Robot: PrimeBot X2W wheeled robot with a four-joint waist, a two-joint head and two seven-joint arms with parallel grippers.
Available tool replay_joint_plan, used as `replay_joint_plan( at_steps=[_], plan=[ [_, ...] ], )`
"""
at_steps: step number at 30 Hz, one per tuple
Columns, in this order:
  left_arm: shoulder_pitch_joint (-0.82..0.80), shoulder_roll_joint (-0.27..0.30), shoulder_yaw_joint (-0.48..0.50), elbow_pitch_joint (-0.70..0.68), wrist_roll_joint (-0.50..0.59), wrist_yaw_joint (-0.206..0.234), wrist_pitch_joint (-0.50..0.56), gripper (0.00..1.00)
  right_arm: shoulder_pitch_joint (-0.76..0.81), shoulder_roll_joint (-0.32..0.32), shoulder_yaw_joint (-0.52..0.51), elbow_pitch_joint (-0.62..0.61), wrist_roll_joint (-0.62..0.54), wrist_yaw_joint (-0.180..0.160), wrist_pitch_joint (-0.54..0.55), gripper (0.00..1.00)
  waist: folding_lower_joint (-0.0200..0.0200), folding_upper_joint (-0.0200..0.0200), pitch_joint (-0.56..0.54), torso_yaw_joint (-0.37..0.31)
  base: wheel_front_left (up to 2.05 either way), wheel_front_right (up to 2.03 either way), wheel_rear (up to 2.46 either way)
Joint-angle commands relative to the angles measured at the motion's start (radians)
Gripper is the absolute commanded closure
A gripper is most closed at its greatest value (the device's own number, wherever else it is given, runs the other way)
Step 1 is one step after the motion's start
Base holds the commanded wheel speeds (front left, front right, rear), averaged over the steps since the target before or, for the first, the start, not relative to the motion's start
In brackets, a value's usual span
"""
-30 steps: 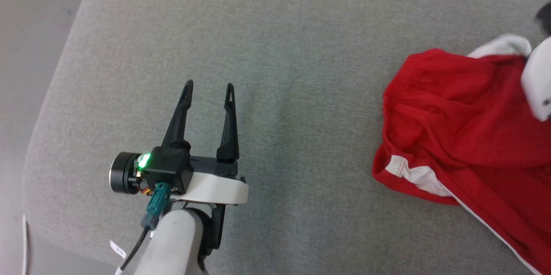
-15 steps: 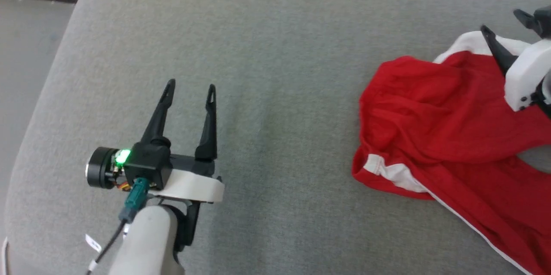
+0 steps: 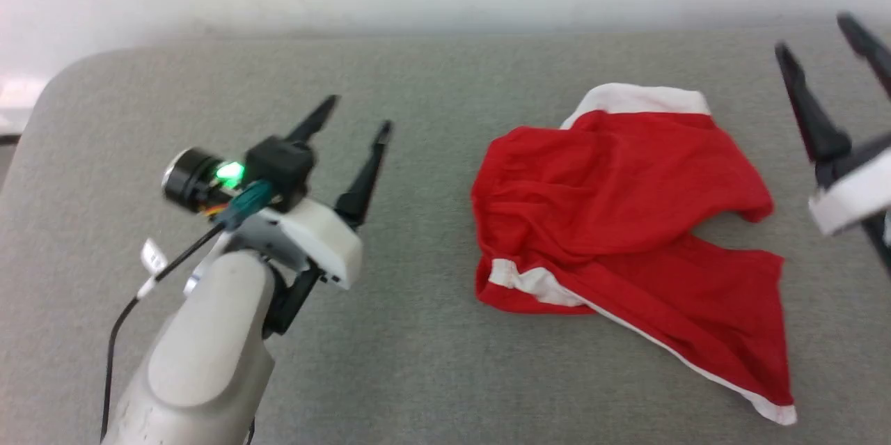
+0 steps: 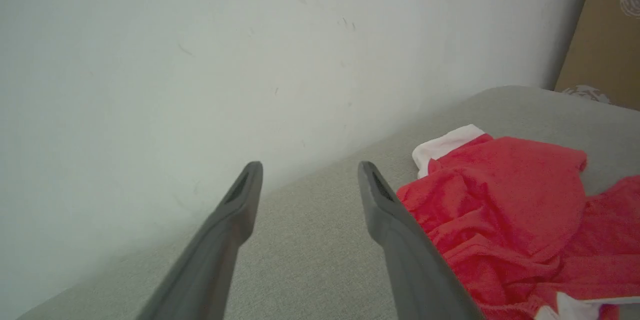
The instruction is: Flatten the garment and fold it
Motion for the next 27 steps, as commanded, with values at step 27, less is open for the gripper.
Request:
replay_joint_plan(
  at_steps=[27],
  plan=[
    [-0.426, 0.231, -0.961, 0.036, -0.653, -0.007, 0.742, 0.00, 0.570, 0.366, -0.347, -0.331, -0.261, -0.001, -0.005, 0.00, 0.0001, 0.0000, 0.030, -0.226, 0.00, 0.00, 0.00]
  ],
)
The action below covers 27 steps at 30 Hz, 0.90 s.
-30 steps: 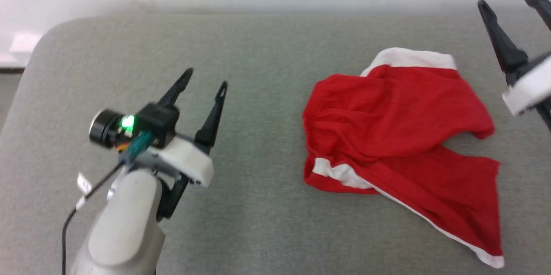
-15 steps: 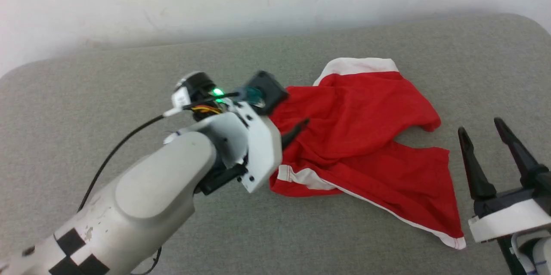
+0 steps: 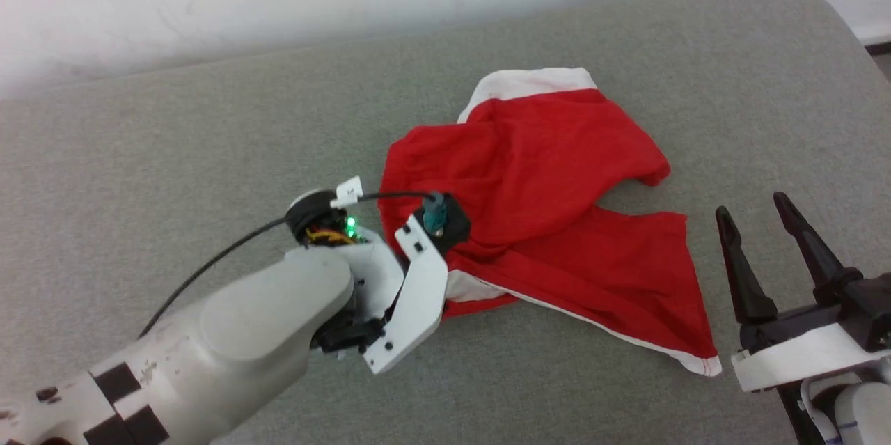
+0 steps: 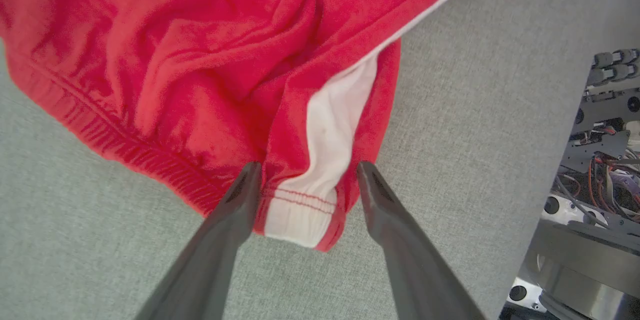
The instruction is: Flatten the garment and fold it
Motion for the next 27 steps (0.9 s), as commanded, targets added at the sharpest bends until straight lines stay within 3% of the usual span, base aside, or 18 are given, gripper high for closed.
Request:
replay_joint_plan(
  at_steps=[1, 3, 4, 5, 6, 9, 13, 16, 22, 24, 27],
  plan=[
    [0.034, 0.005, -0.005, 0.012, 0.015, 0.000, 0.008, 0.00, -0.016, 0.009, 0.003, -0.005, -0.008, -0.001, -0.005, 0.00, -0.0001, 0.0000, 0.027, -0.022, 0.00, 0.00, 0.00],
    [0.050, 0.008, -0.005, 0.020, 0.050, 0.000, 0.022, 0.00, -0.020, 0.011, 0.003, -0.005, -0.009, -0.001, -0.005, 0.00, -0.0001, 0.0000, 0.034, -0.024, 0.00, 0.00, 0.00],
    [0.058, 0.009, -0.005, 0.020, 0.065, 0.000, 0.027, 0.53, -0.020, 0.011, 0.004, -0.004, -0.009, -0.001, -0.005, 0.00, -0.0001, 0.0000, 0.036, -0.023, 0.00, 0.00, 0.00],
    [0.065, 0.011, -0.005, 0.013, 0.078, 0.000, 0.028, 0.88, -0.019, 0.010, 0.004, -0.003, -0.009, -0.001, -0.005, 0.00, -0.0001, 0.0000, 0.035, -0.020, 0.00, 0.00, 0.00],
    [0.072, 0.013, -0.005, 0.003, 0.083, 0.000, 0.024, 1.00, -0.017, 0.007, 0.006, 0.000, -0.009, -0.001, -0.005, 0.00, -0.0001, 0.0000, 0.033, -0.016, 0.00, 0.00, 0.00],
    [0.083, 0.041, -0.005, -0.044, 0.142, 0.000, -0.022, 1.00, -0.023, -0.018, 0.010, -0.007, -0.012, -0.001, -0.005, 0.00, -0.0001, 0.0000, 0.018, -0.007, 0.00, 0.00, 0.00],
    [0.101, 0.098, -0.005, -0.072, 0.178, 0.000, -0.159, 1.00, -0.036, -0.089, 0.029, -0.038, -0.005, -0.001, 0.037, 0.00, -0.0001, 0.0000, -0.012, 0.008, 0.00, 0.00, 0.00],
    [0.127, 0.128, -0.005, -0.063, 0.195, 0.000, -0.235, 1.00, -0.034, -0.214, 0.129, -0.065, 0.062, -0.001, 0.198, 0.00, -0.0001, 0.0000, -0.030, 0.025, 0.00, 0.00, 0.00],
    [0.192, 0.130, -0.006, -0.035, 0.225, 0.000, -0.295, 1.00, -0.027, -0.506, 0.328, -0.182, 0.349, -0.001, 0.611, 0.00, -0.0001, 0.0000, -0.034, 0.047, 0.00, 0.00, 0.00],
    [0.198, 0.118, -0.006, -0.027, 0.233, 0.000, -0.308, 1.00, -0.028, -0.565, 0.363, -0.204, 0.409, -0.001, 0.695, 0.00, -0.0001, 0.0000, -0.026, 0.055, 0.00, 0.00, 0.00],
    [0.201, 0.101, -0.006, -0.010, 0.237, 0.000, -0.328, 1.00, -0.033, -0.578, 0.405, -0.190, 0.469, -0.001, 0.748, 0.00, -0.0001, 0.0000, -0.010, 0.065, 0.00, 0.00, 0.00]
  ],
)
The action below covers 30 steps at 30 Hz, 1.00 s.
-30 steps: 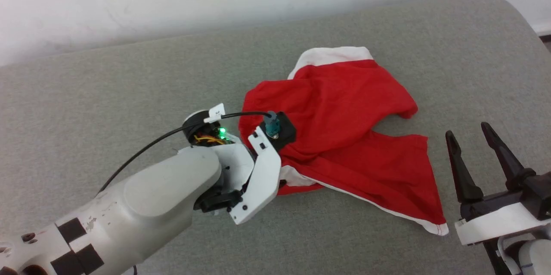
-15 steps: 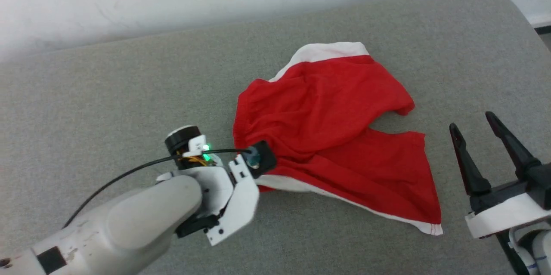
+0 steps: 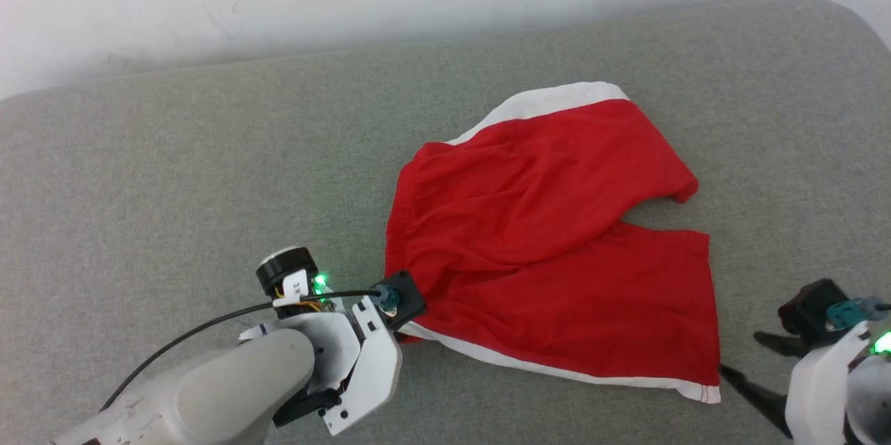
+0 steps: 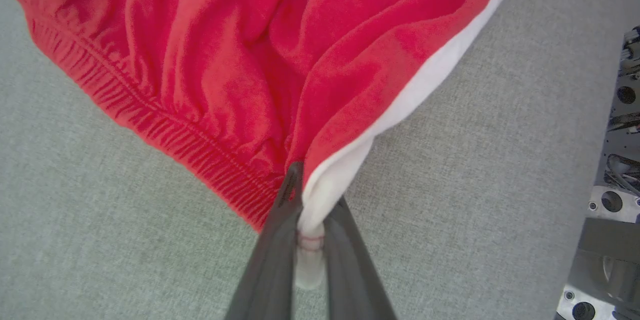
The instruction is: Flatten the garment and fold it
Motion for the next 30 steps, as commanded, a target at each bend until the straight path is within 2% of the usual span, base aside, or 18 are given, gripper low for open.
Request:
replay_joint_plan(
  at_steps=[1, 10, 14, 15, 16, 17, 22, 30],
  plan=[
    [0.008, -0.010, 0.000, 0.012, 0.011, 0.000, -0.012, 1.00, -0.011, 0.020, 0.021, 0.024, 0.013, -0.001, 0.006, 0.00, 0.0000, 0.0000, 0.018, 0.012, 0.00, 0.00, 0.00],
    [0.004, -0.043, 0.000, 0.032, 0.034, 0.000, -0.037, 1.00, -0.092, 0.177, 0.124, 0.316, 0.034, -0.001, -0.061, 0.00, 0.0000, 0.0000, 0.056, 0.043, 0.00, 0.00, 0.00],
    [0.014, -0.049, 0.000, 0.040, 0.033, 0.000, -0.051, 1.00, -0.096, 0.198, 0.223, 0.397, 0.079, -0.001, -0.055, 0.00, 0.0000, 0.0000, 0.055, 0.049, 0.00, 0.00, 0.00],
    [0.017, -0.051, 0.000, 0.043, 0.030, 0.000, -0.057, 1.00, -0.100, 0.196, 0.241, 0.403, 0.091, -0.001, -0.062, 0.05, 0.0000, 0.0000, 0.053, 0.050, 0.00, 0.00, 0.00],
    [0.020, -0.052, 0.000, 0.046, 0.028, 0.000, -0.062, 1.00, -0.108, 0.193, 0.248, 0.409, 0.101, -0.001, -0.086, 0.73, 0.0000, 0.0000, 0.050, 0.050, 0.00, 0.00, 0.00],
    [0.024, -0.052, 0.000, 0.050, 0.027, 0.000, -0.067, 1.00, -0.116, 0.189, 0.251, 0.414, 0.107, -0.001, -0.115, 1.00, 0.0000, 0.0000, 0.045, 0.049, 0.00, 0.00, 0.00],
    [0.044, -0.054, 0.015, 0.064, 0.019, 0.013, -0.140, 1.00, -0.153, 0.139, 0.242, 0.382, 0.114, -0.001, -0.247, 1.00, 0.0000, 0.0000, 0.006, 0.049, 0.00, 0.00, 0.00],
    [-0.017, -0.026, 0.125, 0.010, 0.021, 0.091, -0.278, 1.00, -0.201, 0.084, 0.073, 0.177, 0.110, -0.001, -0.374, 1.00, 0.0000, 0.0000, -0.044, 0.079, 0.00, 0.00, 0.00]
  ],
)
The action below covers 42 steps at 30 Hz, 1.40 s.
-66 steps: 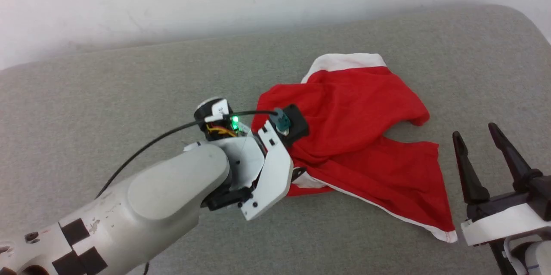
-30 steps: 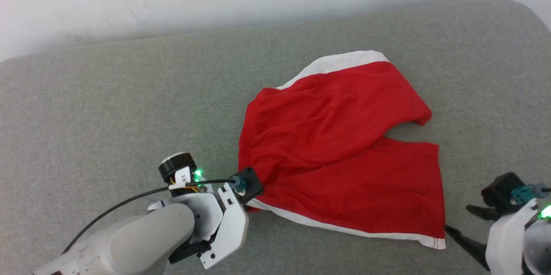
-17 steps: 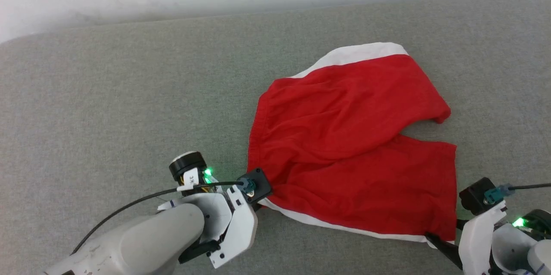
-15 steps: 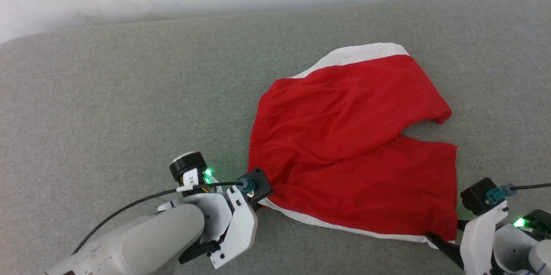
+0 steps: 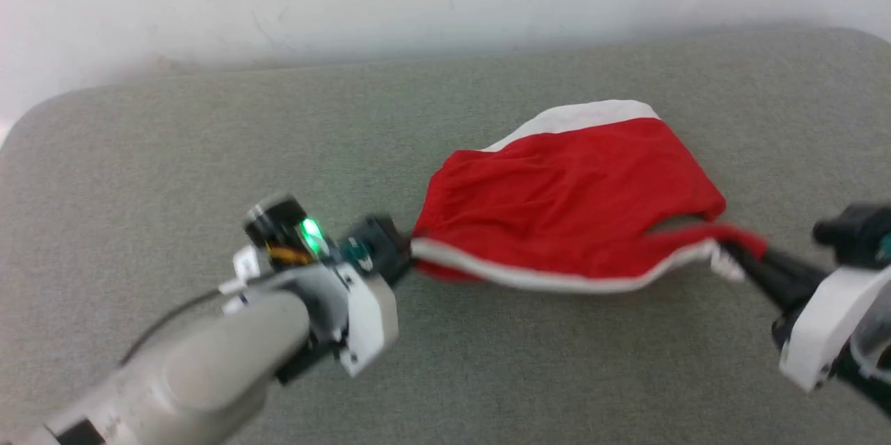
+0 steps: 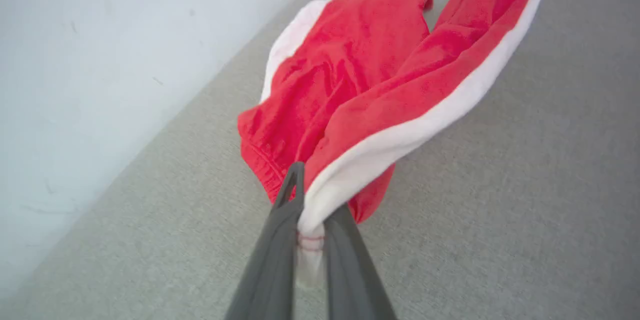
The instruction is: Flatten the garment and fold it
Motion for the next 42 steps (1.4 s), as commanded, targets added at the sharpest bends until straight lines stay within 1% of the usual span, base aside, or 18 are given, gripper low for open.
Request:
replay_joint_plan(
  at_steps=[1, 3, 6, 9, 12, 15, 19, 25, 26, 30, 33, 35, 39, 42],
  plan=[
    [-0.051, 0.013, 0.044, -0.016, 0.000, 0.026, -0.033, 1.00, -0.038, 0.001, -0.046, -0.046, -0.001, 0.000, -0.017, 1.00, 0.0000, 0.0000, -0.017, 0.023, 0.00, 0.00, 0.00],
    [-0.098, 0.023, 0.082, -0.025, 0.005, 0.043, -0.054, 1.00, -0.072, 0.012, -0.099, -0.082, -0.008, 0.000, -0.027, 1.00, 0.0000, 0.0000, -0.019, 0.033, 0.00, 0.00, 0.00],
    [-0.174, 0.012, 0.153, -0.017, -0.037, 0.047, -0.066, 1.00, -0.147, 0.033, -0.170, -0.105, -0.026, 0.000, -0.031, 1.00, 0.0000, 0.0000, -0.010, 0.052, 0.00, 0.00, 0.00],
    [-0.283, -0.014, 0.197, 0.022, -0.045, 0.033, -0.062, 1.00, -0.268, 0.073, -0.231, -0.074, -0.071, 0.000, -0.039, 1.00, 0.0000, 0.0000, 0.022, 0.066, 0.00, 0.00, 0.00],
    [-0.405, -0.048, 0.230, 0.073, -0.034, 0.019, -0.067, 1.00, -0.412, 0.130, -0.254, -0.016, -0.122, 0.000, -0.036, 1.00, 0.0000, 0.0000, 0.069, 0.073, 0.00, 0.00, 0.00],
    [-0.525, -0.075, 0.262, 0.138, -0.014, 0.017, -0.083, 1.00, -0.565, 0.183, -0.260, 0.060, -0.176, 0.000, -0.031, 1.00, 0.0000, 0.0000, 0.126, 0.076, 0.00, 0.00, 0.00],
    [-0.680, -0.096, 0.300, 0.227, 0.022, 0.029, -0.111, 1.00, -0.776, 0.241, -0.266, 0.181, -0.244, 0.000, -0.042, 1.00, 0.0000, 0.0000, 0.216, 0.078, 0.00, 0.00, 0.00],
    [-0.872, -0.121, 0.354, 0.340, 0.056, 0.051, -0.182, 1.00, -1.066, 0.280, -0.237, 0.326, -0.334, 0.000, -0.086, 1.00, 0.0000, 0.0000, 0.330, 0.087, 0.00, 0.00, 0.00],
    [-0.872, -0.121, 0.354, 0.340, 0.056, 0.051, -0.182, 1.00, -1.066, 0.280, -0.237, 0.326, -0.334, 0.000, -0.086, 1.00, 0.0000, 0.0000, 0.330, 0.087, 0.00, 0.00, 0.00],
    [-0.947, -0.131, 0.378, 0.385, 0.065, 0.060, -0.230, 1.00, -1.194, 0.298, -0.214, 0.400, -0.361, 0.000, -0.113, 1.00, 0.0000, 0.0000, 0.378, 0.093, 0.00, 0.00, 0.00],
    [-0.956, -0.130, 0.382, 0.415, 0.067, 0.061, -0.254, 1.00, -1.233, 0.316, -0.195, 0.448, -0.363, 0.000, -0.140, 1.00, 0.0000, 0.0000, 0.396, 0.091, 0.00, 0.00, 0.00],
    [-0.931, -0.132, 0.379, 0.431, 0.065, 0.060, -0.267, 1.00, -1.220, 0.325, -0.168, 0.480, -0.358, 0.000, -0.158, 1.00, 0.0000, 0.0000, 0.399, 0.089, 0.00, 0.00, 0.00],
    [-0.822, -0.138, 0.365, 0.451, 0.055, 0.060, -0.290, 1.00, -1.133, 0.333, -0.079, 0.529, -0.340, 0.000, -0.200, 1.00, 0.0000, 0.0000, 0.389, 0.079, 0.00, 0.00, 0.00],
    [-0.691, -0.144, 0.363, 0.452, 0.037, 0.068, -0.303, 1.00, -1.036, 0.337, -0.014, 0.549, -0.305, 0.000, -0.248, 1.00, 0.0000, 0.0000, 0.363, 0.071, 0.00, 0.00, 0.00]
  ],
)
